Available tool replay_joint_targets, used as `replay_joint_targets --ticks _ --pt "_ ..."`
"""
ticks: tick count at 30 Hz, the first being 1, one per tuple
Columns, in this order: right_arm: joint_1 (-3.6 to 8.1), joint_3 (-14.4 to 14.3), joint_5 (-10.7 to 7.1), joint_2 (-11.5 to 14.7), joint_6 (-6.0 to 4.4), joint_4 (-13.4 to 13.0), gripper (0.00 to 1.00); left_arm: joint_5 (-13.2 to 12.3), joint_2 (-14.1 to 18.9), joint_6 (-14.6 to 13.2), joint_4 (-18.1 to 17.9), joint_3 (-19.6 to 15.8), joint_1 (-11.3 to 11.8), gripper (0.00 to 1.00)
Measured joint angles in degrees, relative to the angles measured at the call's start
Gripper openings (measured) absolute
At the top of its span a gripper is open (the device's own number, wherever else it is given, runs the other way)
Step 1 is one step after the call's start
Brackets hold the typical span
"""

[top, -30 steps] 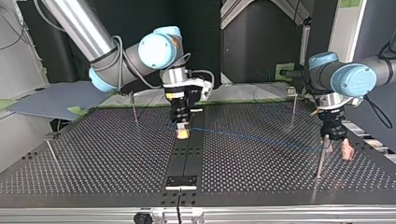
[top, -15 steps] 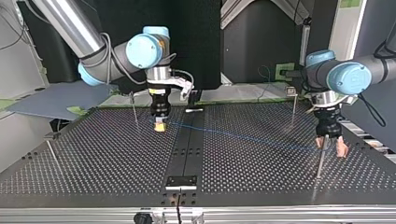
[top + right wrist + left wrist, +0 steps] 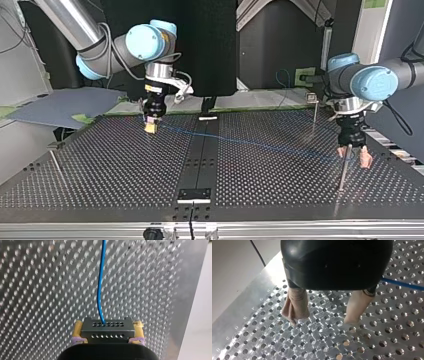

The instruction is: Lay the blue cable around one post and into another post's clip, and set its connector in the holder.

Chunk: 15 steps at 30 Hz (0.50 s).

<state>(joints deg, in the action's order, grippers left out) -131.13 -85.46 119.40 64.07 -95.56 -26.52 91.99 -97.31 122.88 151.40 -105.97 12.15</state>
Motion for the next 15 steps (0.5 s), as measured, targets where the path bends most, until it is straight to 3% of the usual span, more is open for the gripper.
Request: replay_joint_targets --ticks 4,15 --pt "0.72 -2.7 0.64 0.0 0.5 -2.7 0.0 0.0 0.1 0.0 0.0 0.0 0.0 1.0" --pt "1.86 -9.2 0.47 0.0 0.46 -9.2 0.0 0.0 0.2 0.6 0.1 0.0 0.1 1.0"
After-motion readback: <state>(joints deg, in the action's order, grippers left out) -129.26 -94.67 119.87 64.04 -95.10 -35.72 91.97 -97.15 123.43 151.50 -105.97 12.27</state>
